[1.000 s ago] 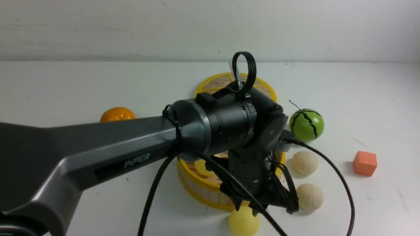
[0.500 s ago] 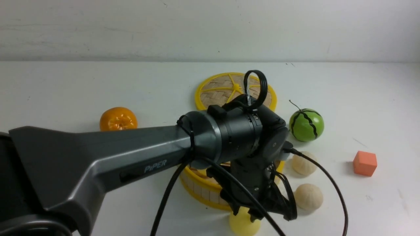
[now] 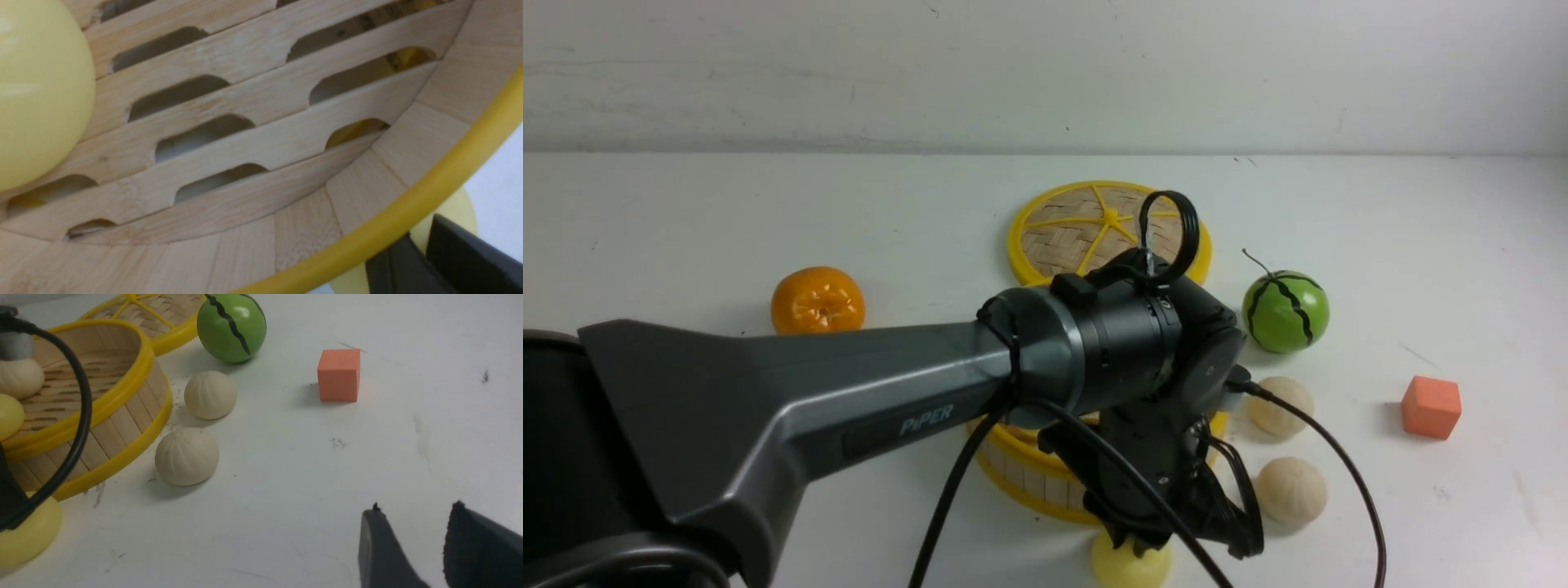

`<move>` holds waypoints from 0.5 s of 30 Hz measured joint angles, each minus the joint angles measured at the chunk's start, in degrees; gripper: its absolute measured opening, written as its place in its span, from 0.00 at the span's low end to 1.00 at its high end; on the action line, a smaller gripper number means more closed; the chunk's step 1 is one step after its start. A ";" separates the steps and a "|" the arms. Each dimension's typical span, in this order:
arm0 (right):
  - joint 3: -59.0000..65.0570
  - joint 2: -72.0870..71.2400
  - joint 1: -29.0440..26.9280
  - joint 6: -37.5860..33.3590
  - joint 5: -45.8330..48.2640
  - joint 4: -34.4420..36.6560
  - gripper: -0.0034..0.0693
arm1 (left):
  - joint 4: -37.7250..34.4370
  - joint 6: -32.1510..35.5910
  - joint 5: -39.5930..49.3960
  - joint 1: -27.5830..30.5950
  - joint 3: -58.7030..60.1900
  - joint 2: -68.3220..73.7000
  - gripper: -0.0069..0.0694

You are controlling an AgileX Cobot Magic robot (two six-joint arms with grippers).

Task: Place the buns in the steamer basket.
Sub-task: Use the left arm to grab a steamed stuffed bun, then use the left arm to put the steamed stuffed bun into the steamer

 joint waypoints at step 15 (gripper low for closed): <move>0.00 0.00 0.00 0.00 0.00 0.00 0.38 | -2.14 2.12 5.37 1.96 -5.27 -8.69 0.07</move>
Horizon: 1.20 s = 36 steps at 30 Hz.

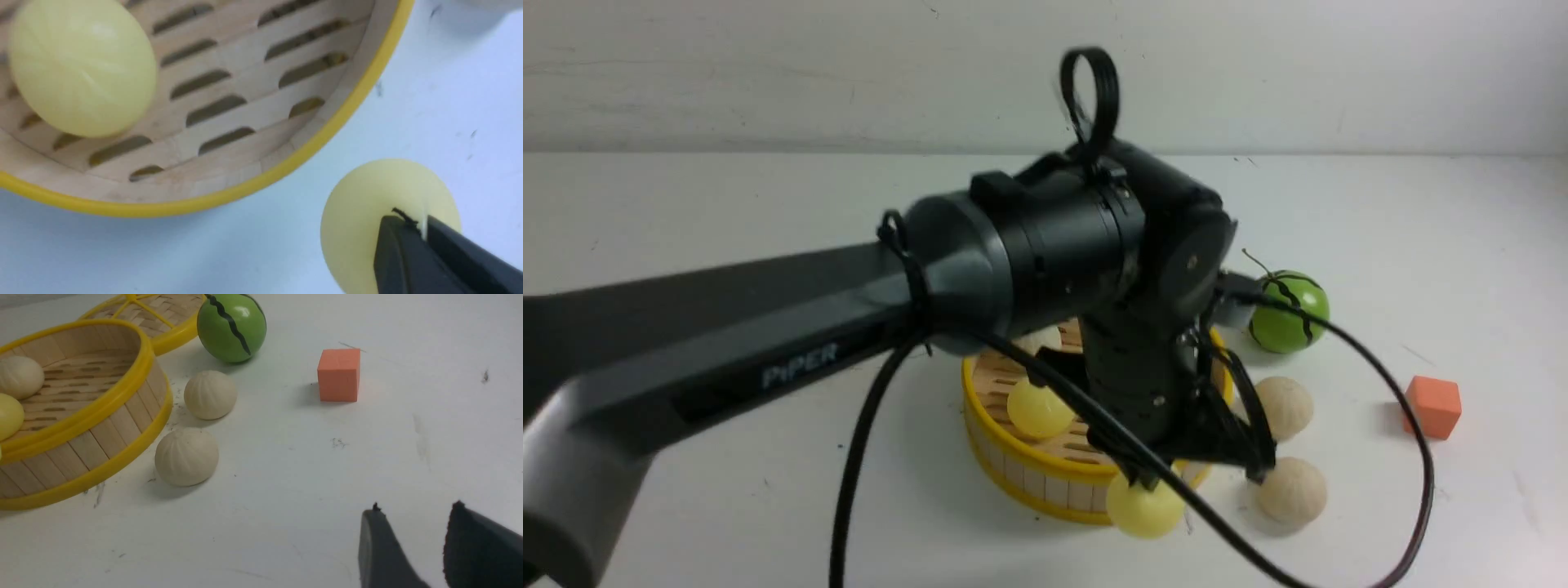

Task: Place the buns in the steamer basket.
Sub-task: Use the left arm to put the steamed stuffed bun into the steamer, then use the right arm to grab a steamed stuffed bun

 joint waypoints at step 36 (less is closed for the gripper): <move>0.00 0.00 0.00 0.00 0.00 0.00 0.38 | -1.04 6.55 7.83 7.75 -10.17 -6.51 0.18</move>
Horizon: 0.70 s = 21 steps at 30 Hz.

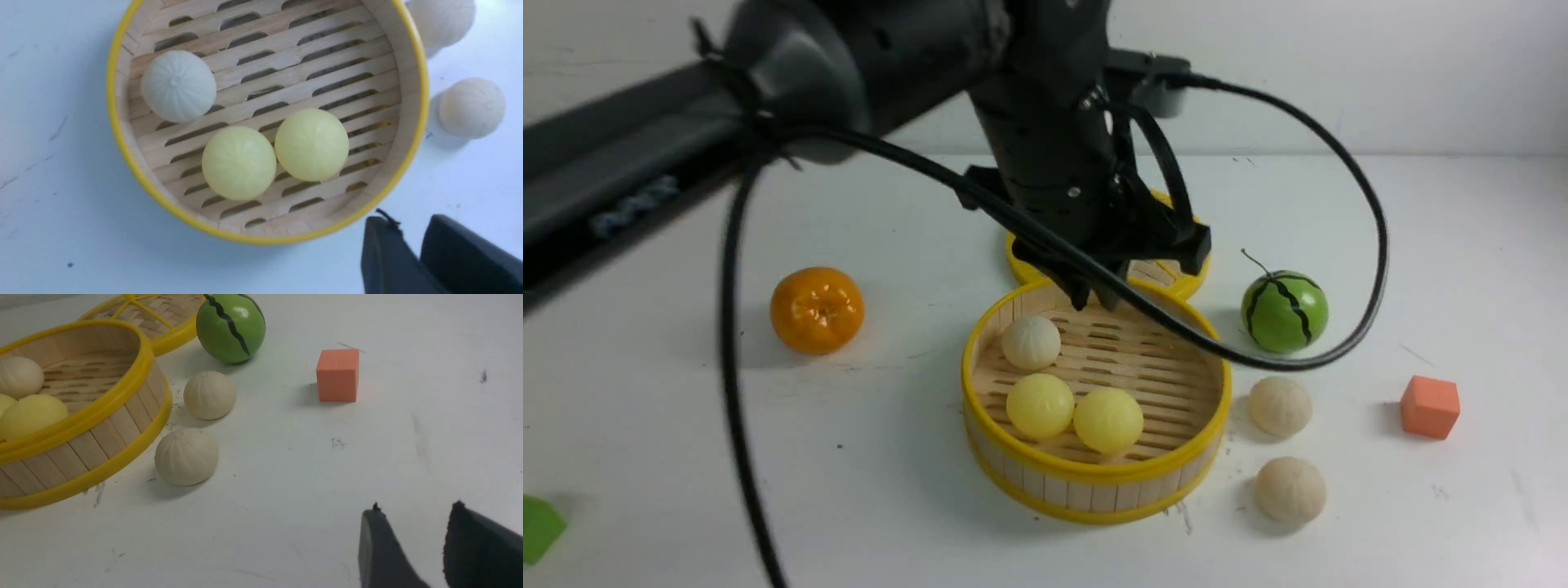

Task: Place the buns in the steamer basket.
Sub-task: Use the right arm to grab a steamed stuffed bun

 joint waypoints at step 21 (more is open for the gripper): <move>0.00 0.00 0.00 0.00 0.00 0.00 0.38 | -6.34 2.94 -65.21 0.00 90.45 -77.18 0.07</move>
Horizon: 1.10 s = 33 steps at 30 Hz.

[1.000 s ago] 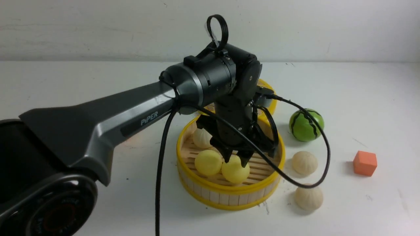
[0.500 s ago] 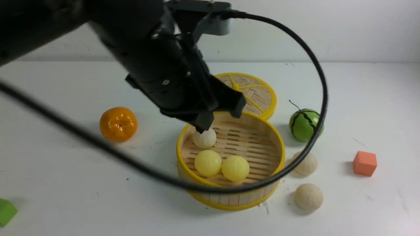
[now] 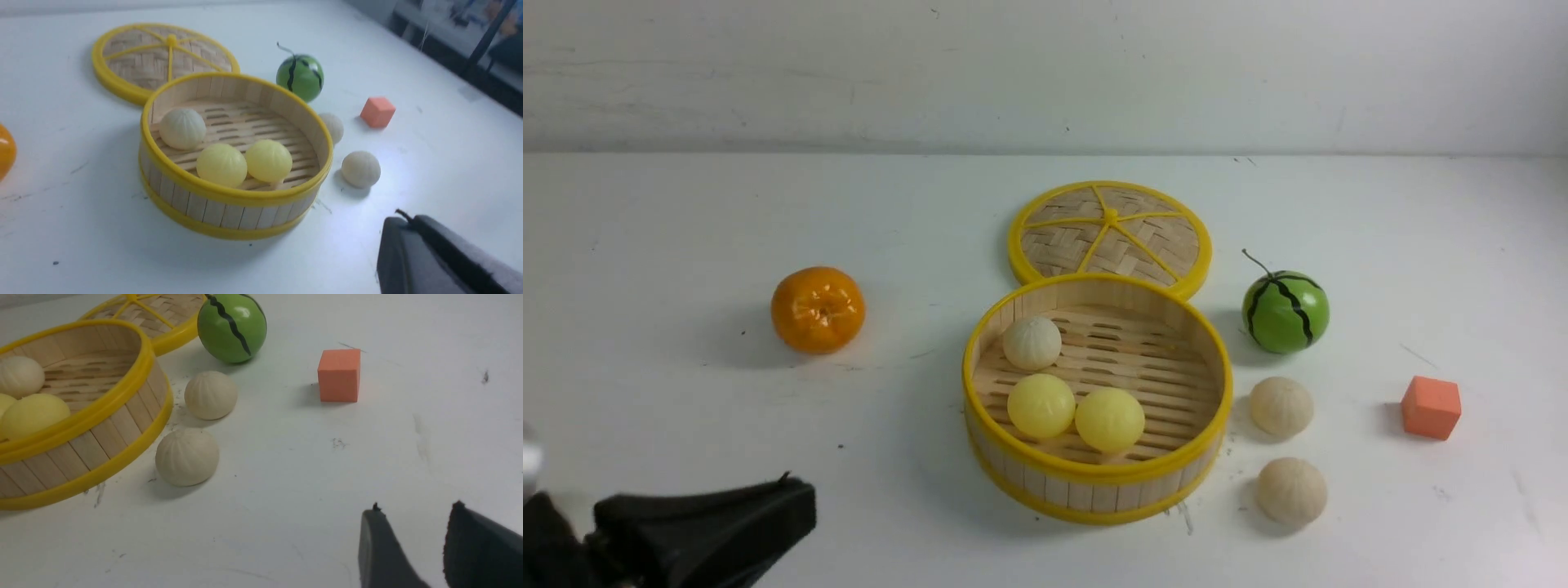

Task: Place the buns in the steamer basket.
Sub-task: Use the right arm to grab a steamed stuffed bun

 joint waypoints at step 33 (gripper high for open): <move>-43.49 47.02 0.03 -13.09 32.55 19.70 0.38 | 2.23 -0.72 -5.06 0.00 10.06 -9.44 0.07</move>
